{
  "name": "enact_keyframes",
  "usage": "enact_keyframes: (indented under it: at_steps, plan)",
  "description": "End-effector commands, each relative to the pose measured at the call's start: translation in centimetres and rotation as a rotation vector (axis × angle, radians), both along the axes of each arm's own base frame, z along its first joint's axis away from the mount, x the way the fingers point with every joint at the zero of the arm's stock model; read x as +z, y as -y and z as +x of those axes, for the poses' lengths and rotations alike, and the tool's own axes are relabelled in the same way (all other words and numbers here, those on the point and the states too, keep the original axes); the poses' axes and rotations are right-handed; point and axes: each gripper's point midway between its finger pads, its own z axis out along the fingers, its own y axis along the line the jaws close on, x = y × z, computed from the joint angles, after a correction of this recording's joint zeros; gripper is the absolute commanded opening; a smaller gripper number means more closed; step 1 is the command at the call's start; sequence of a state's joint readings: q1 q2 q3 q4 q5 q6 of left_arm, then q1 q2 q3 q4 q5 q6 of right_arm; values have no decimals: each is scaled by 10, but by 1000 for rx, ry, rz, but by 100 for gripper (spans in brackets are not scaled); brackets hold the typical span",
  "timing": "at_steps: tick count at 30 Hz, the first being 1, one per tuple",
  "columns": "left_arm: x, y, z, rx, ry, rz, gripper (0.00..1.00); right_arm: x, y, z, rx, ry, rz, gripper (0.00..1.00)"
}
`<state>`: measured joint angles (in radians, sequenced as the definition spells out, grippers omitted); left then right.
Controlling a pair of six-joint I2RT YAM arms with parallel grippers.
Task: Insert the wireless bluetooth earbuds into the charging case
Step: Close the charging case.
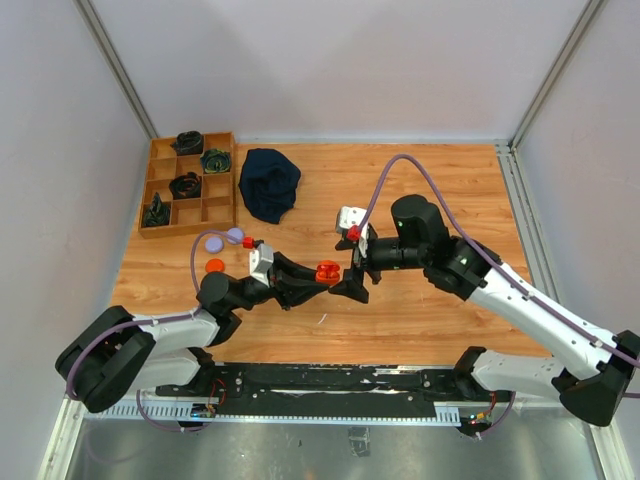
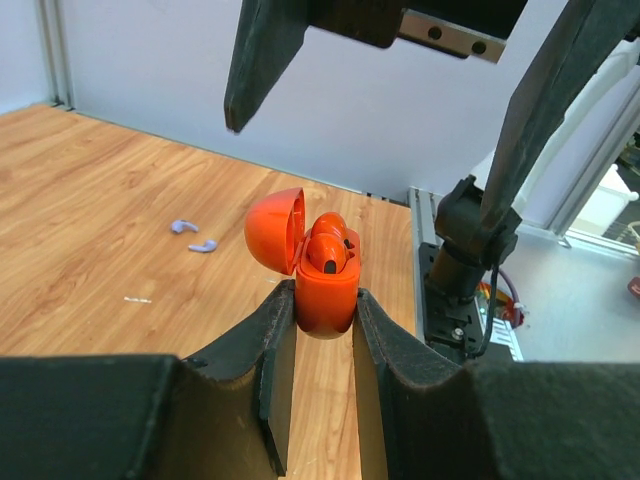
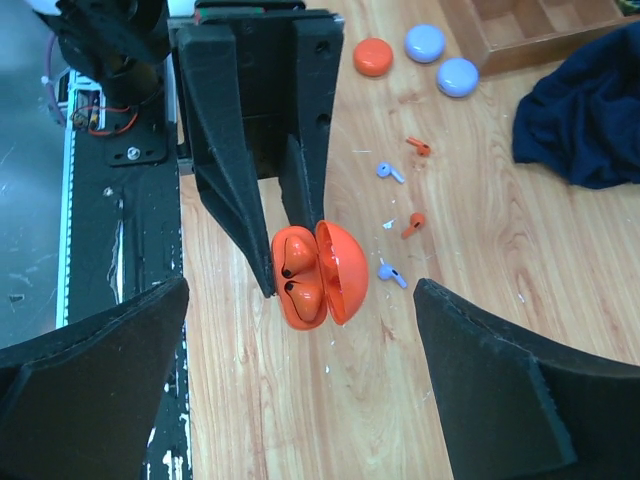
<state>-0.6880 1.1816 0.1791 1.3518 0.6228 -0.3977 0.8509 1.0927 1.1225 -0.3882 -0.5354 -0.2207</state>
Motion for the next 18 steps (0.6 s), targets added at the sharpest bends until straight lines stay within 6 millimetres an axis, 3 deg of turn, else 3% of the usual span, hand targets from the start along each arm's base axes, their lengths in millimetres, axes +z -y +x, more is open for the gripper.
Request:
enact_keyframes:
  at_steps: [1, 7, 18]
  plan:
    - [12, 4, -3, -35, 42, -15, 0, -16, -4, -9, 106, -21, -21, 97]
    - [15, 4, -3, -34, 30, -26, 0, -36, -7, -10, 136, -68, -54, 97]
    - [-2, 7, 18, 42, -153, -3, 0, -36, -1, -30, 200, -116, -48, 91]
